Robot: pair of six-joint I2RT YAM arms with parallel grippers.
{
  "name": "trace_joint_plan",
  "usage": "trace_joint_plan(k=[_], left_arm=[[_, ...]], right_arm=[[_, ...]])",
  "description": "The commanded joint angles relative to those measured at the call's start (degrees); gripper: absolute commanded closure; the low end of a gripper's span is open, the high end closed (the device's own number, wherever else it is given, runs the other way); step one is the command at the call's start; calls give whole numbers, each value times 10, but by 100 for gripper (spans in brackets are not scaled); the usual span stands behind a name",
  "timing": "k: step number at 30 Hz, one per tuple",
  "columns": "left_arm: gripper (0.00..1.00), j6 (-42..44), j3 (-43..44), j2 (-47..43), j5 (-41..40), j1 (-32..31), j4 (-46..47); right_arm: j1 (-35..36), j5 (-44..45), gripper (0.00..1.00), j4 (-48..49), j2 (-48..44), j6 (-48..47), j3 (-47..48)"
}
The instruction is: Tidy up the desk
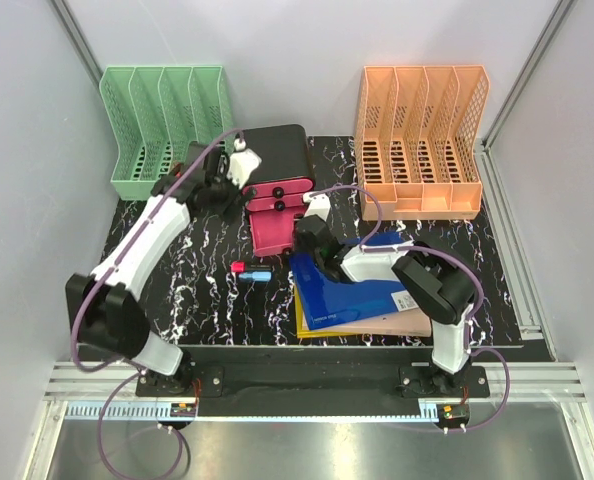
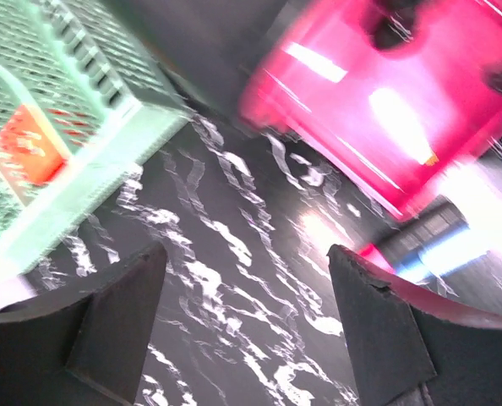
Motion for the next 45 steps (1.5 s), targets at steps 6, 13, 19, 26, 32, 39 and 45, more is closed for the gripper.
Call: trace_joint_plan(k=[6, 13, 19, 26, 32, 39, 45], left_arm=[[18, 77, -221, -73, 110, -39, -18], [18, 136, -282, -81, 142, -59, 4], [18, 163, -290, -60, 137, -69, 62], [18, 190, -252, 12, 118, -69, 95], [18, 187, -222, 69, 123, -70, 102], [17, 184, -216, 88, 134, -69, 94], [18, 196, -215, 84, 185, -69, 21]], right_arm=[[-2, 44, 41, -96, -101, -41, 52], [-3, 68, 38, -114, -291, -39, -23], [-2, 61, 37, -112, -447, -36, -125], [-1, 71, 37, -156, -536, -19, -166], [-2, 77, 38, -185, -570, -14, -175], [-2, 77, 38, -200, -579, -7, -181], [-2, 83, 37, -199, -583, -16, -176]])
